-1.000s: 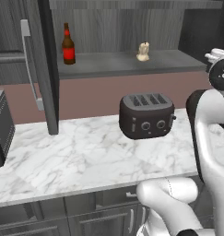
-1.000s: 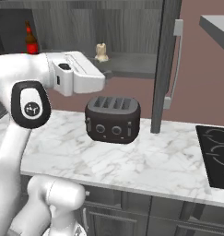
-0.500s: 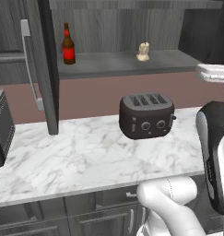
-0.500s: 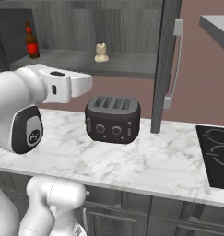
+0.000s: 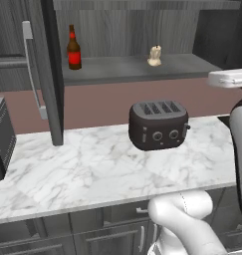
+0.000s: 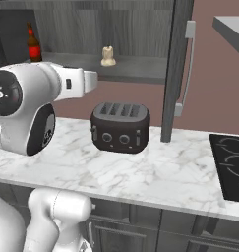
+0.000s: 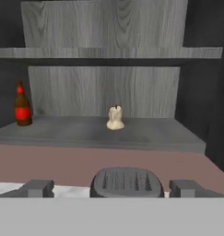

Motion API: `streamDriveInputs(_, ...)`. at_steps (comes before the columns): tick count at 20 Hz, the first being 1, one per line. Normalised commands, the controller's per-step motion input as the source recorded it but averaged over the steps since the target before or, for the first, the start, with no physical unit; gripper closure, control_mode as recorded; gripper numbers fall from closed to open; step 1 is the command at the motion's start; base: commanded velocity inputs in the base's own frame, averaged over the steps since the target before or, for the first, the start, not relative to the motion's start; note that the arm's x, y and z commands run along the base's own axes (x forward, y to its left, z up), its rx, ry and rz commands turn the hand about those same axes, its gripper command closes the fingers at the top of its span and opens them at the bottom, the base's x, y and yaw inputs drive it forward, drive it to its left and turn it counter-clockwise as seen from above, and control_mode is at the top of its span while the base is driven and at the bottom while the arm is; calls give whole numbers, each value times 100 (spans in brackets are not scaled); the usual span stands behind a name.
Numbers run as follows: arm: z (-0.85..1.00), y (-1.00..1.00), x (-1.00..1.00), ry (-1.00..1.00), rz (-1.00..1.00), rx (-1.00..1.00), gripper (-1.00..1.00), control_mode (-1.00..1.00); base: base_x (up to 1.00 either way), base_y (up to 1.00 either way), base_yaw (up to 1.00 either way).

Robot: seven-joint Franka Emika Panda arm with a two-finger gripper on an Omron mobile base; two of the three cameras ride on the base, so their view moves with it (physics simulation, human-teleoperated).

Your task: Get the candle and the beer from the cabinet and move them to the dining counter.

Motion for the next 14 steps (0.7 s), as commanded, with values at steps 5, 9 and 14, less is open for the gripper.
streamDriveInputs(5, 0, 53, 28, 2, 0, 0, -100, -100, 0, 0, 0)
streamDriveInputs(9, 0, 38, 35, 3, 0, 0, -100, -100, 0, 0, 0)
streamDriveInputs(14, 0, 5, 48, 0, 0, 0, -100, -100, 0, 0, 0)
